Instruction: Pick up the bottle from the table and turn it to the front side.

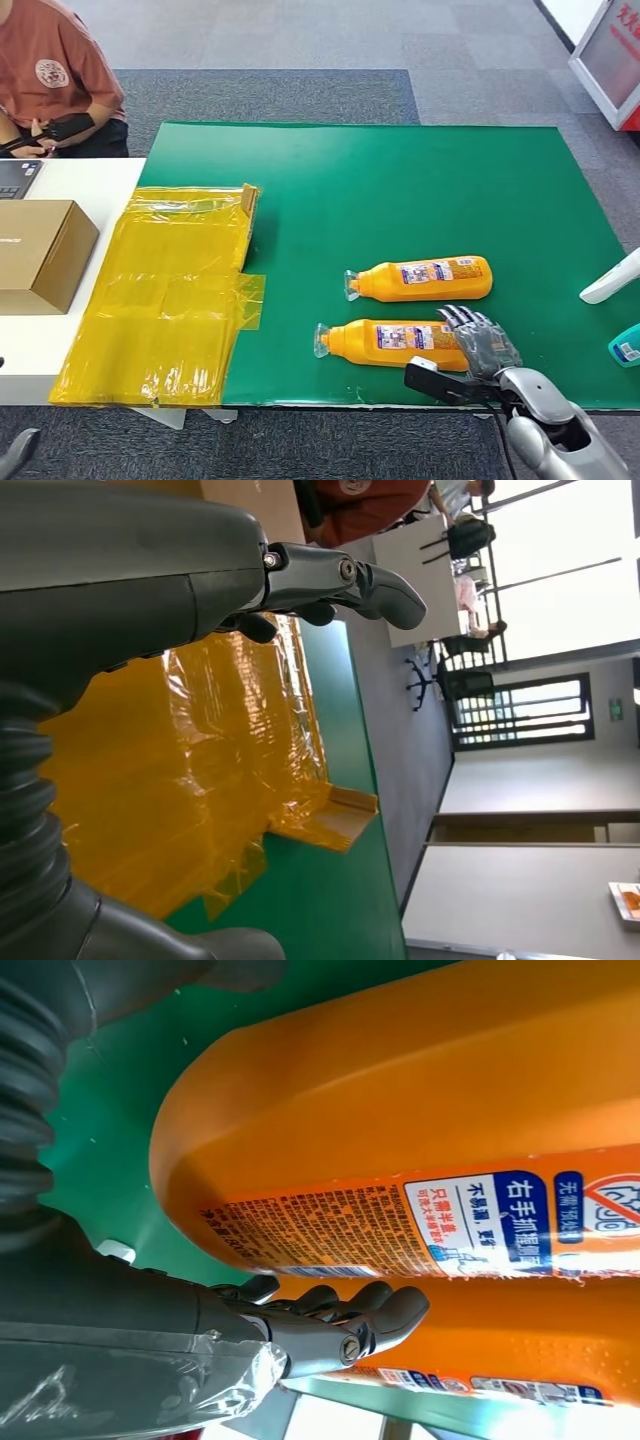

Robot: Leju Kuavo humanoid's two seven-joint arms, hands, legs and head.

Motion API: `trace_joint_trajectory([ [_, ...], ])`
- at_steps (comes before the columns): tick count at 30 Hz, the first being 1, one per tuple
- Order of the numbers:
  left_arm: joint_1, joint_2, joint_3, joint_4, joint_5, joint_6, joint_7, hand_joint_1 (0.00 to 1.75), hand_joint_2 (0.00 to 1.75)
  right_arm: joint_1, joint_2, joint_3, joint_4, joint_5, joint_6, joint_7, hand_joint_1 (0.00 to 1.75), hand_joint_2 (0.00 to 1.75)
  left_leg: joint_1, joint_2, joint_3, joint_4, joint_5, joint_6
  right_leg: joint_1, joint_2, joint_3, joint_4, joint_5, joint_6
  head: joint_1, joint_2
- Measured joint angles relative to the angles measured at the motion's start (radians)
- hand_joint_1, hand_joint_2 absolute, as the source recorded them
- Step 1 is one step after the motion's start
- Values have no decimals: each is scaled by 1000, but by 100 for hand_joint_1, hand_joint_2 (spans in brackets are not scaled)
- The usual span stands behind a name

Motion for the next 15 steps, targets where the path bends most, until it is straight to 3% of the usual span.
trace_joint_trajectory([
  [15, 1, 0, 1, 0, 1, -1, 6, 0, 175, -19, -9, 3, 39, -8, 17, -3, 0, 175, 0, 0, 0, 0, 0, 0, 0, 0, 0, 0, 0, 0, 0, 0],
])
